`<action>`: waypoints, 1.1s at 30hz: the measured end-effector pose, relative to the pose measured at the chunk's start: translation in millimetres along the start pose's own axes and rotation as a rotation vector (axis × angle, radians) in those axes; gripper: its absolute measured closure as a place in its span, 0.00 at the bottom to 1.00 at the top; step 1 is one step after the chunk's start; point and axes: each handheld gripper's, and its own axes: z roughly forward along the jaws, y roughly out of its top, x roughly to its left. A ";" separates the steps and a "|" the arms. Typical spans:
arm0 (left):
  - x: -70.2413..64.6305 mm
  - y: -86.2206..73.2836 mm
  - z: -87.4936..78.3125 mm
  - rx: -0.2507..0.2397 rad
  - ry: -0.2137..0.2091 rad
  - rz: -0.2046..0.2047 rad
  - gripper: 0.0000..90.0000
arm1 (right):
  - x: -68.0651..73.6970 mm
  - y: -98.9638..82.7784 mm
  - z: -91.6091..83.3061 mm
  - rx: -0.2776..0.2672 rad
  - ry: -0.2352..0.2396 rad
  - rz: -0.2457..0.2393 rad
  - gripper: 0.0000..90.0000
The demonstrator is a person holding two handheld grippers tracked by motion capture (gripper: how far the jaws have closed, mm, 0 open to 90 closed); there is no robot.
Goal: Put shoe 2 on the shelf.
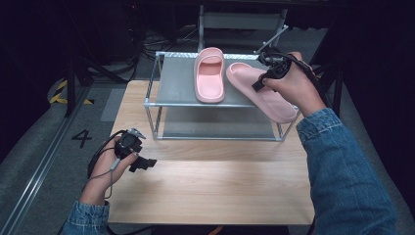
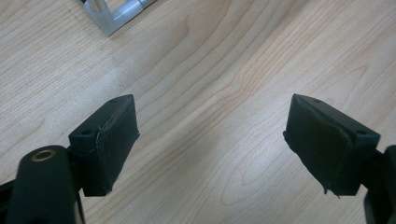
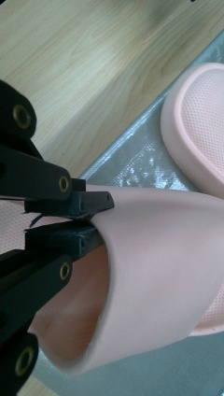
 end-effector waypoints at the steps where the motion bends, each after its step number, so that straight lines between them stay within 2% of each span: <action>1: 0.2 -0.1 0.2 0.001 0.001 -0.002 0.20 | -1.1 1.7 1.8 0.001 0.003 0.007 0.94; 13: 1.2 -0.2 1.1 0.002 0.000 -0.002 0.20 | -4.7 13.9 19.7 0.012 -0.004 0.031 0.94; 20: 2.3 -0.8 1.2 0.004 -0.002 -0.001 0.20 | -3.0 17.0 28.0 0.003 -0.013 0.014 0.90; 23: 2.3 0.5 1.1 0.003 -0.003 0.003 0.20 | -2.9 13.6 27.5 -0.058 -0.021 -0.006 0.75; 24: 1.8 1.3 1.2 0.005 -0.005 -0.002 0.20 | -2.8 12.2 26.6 -0.066 -0.014 -0.001 0.72; 28: 1.7 6.1 3.6 0.000 -0.014 0.009 0.19 | -1.7 3.1 17.1 -0.093 -0.011 0.004 0.68; 32: 1.3 10.7 6.2 0.005 -0.009 -0.001 0.20 | -0.6 -11.6 1.5 -0.155 -0.008 0.015 0.63; 33: 1.3 11.8 6.5 0.004 -0.009 0.008 0.20 | -0.6 -15.3 -1.9 -0.166 -0.009 0.017 0.63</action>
